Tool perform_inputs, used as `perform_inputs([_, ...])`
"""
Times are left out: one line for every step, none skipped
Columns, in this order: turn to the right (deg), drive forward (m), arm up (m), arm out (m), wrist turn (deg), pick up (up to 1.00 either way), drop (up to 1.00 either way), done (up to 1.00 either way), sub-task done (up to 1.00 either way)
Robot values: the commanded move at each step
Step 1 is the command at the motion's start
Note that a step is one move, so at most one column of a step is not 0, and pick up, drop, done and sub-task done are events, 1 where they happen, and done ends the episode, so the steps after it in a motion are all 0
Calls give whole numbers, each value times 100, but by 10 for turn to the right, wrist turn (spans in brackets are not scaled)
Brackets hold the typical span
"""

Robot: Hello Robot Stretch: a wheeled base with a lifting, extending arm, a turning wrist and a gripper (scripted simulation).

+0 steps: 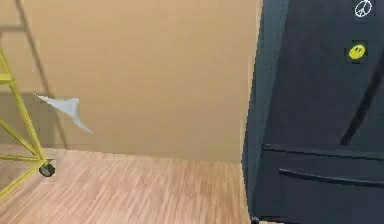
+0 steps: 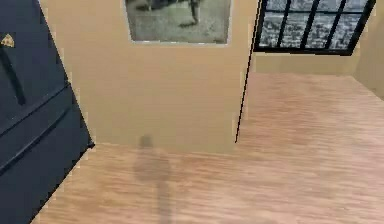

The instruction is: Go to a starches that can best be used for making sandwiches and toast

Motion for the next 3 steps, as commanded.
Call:
perform_inputs([-450,0,0,0,0,0,0,0,0])
perform_inputs([-360,0,0,0,0,0,0,0,0])
perform_inputs([0,100,0,0,0,0,0,0,0])
